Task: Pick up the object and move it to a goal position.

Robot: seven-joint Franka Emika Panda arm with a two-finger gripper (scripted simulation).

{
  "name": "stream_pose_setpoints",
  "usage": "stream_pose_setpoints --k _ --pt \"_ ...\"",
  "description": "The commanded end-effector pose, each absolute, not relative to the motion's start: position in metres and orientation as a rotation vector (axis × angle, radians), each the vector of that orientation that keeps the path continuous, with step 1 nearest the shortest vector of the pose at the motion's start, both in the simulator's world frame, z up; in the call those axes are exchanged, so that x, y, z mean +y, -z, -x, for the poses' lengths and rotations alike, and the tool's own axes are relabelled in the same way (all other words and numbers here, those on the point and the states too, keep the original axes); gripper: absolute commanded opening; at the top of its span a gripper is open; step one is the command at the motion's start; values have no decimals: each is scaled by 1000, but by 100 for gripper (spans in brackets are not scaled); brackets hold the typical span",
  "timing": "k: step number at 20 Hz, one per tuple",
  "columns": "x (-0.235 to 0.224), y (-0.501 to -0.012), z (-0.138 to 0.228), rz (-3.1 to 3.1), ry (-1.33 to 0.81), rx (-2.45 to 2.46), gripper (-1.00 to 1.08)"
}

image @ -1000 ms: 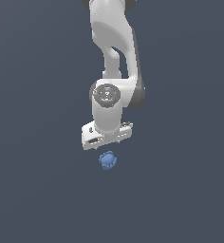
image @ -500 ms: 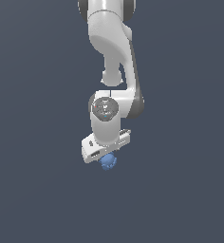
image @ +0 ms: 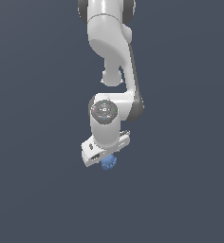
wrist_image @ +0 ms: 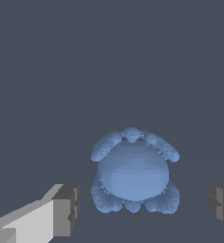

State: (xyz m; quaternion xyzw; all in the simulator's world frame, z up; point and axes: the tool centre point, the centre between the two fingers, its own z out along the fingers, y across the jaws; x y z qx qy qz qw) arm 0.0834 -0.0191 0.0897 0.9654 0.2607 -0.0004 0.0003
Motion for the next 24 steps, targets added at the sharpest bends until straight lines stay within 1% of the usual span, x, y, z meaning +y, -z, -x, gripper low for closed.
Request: stream_pose_setpoints --k 1,9,15,16,24 --pt "-19 -85 -83 -3032 2 820 100" --pt "-19 -45 -83 -3031 0 825 100" --pt "-19 -41 -84 -3031 0 826 100" --pt "-19 -41 -84 -3031 0 826 -100" --pt "-19 -41 -84 -3031 0 826 -100"
